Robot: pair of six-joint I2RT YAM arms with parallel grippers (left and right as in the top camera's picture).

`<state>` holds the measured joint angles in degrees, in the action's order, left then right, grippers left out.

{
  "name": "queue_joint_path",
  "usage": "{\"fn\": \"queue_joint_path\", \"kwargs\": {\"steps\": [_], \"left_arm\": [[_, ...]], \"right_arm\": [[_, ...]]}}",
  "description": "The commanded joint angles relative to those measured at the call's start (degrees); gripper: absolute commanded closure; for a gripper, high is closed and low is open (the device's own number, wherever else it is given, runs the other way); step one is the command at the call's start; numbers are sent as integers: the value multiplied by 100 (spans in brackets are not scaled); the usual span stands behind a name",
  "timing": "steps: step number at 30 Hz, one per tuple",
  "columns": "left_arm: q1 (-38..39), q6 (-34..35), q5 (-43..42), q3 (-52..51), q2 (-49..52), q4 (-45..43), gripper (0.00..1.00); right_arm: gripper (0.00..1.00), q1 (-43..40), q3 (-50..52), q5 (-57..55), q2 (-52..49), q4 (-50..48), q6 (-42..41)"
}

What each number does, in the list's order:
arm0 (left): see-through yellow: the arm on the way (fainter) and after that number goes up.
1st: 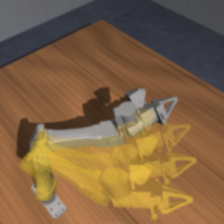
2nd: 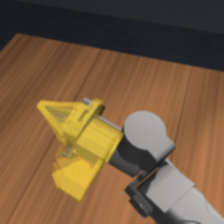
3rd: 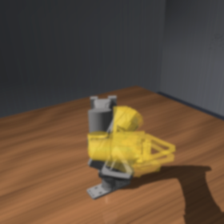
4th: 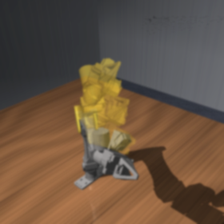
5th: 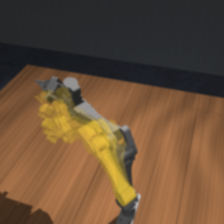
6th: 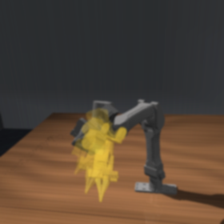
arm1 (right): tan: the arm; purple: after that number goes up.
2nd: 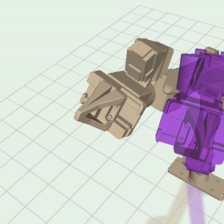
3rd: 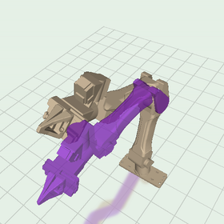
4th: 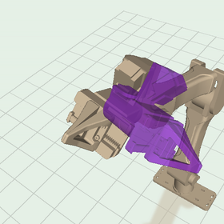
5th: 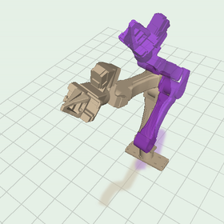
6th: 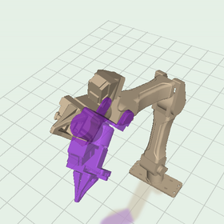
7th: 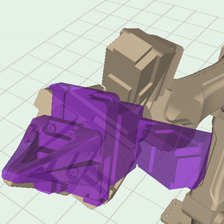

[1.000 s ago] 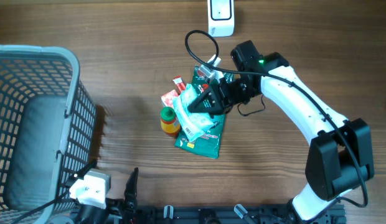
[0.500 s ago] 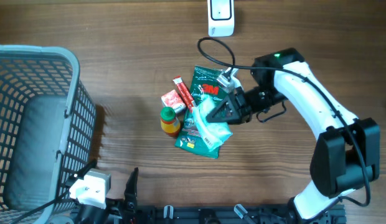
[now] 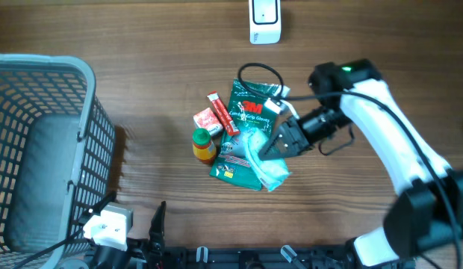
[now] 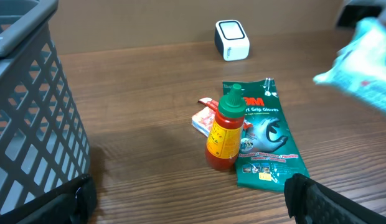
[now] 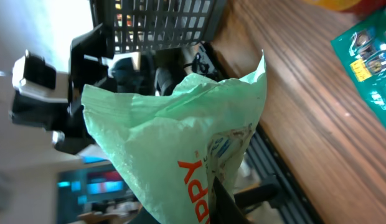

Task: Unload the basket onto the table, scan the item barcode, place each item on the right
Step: 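Move the wipes pack up to the white scanner and hold it there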

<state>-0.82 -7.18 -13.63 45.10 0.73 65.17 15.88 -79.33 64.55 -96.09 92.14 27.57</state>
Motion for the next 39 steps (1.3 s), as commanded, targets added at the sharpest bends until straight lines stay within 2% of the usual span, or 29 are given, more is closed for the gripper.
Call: {"fn": "queue_joint_path", "kwargs": {"steps": [1, 4, 8, 14, 23, 26, 29, 35, 39], "left_arm": [[-31, 0, -92, 11, -48, -17, 0], [-31, 0, -92, 11, -48, -17, 0], [-31, 0, -92, 11, -48, -17, 0], [-31, 0, -92, 11, -48, -17, 0], [-31, 0, -92, 11, -48, -17, 0], [-31, 0, -92, 11, -48, -17, 0], [-31, 0, -92, 11, -48, -17, 0], [-31, 0, -92, 11, -48, -17, 0], [-31, 0, -92, 11, -46, -17, 0]], "right_arm": [[96, -205, -61, -564, 1071, -179, -81], [96, -234, -59, -1661, 1829, -1202, -872], [95, -234, -59, -4159, 2243, -3388, -2623], [95, -234, -42, -4232, 1641, -5394, -2603], [96, -186, -46, -4295, -280, -8242, -2603], [96, -179, -138, -4712, -879, -9311, -2605], [96, -157, -540, -4854, -1357, -9805, -2428], [96, 46, -2070, -6004, -2645, -9713, -1762], [96, 138, -2594, -6358, -3163, -9794, -1493]]}}
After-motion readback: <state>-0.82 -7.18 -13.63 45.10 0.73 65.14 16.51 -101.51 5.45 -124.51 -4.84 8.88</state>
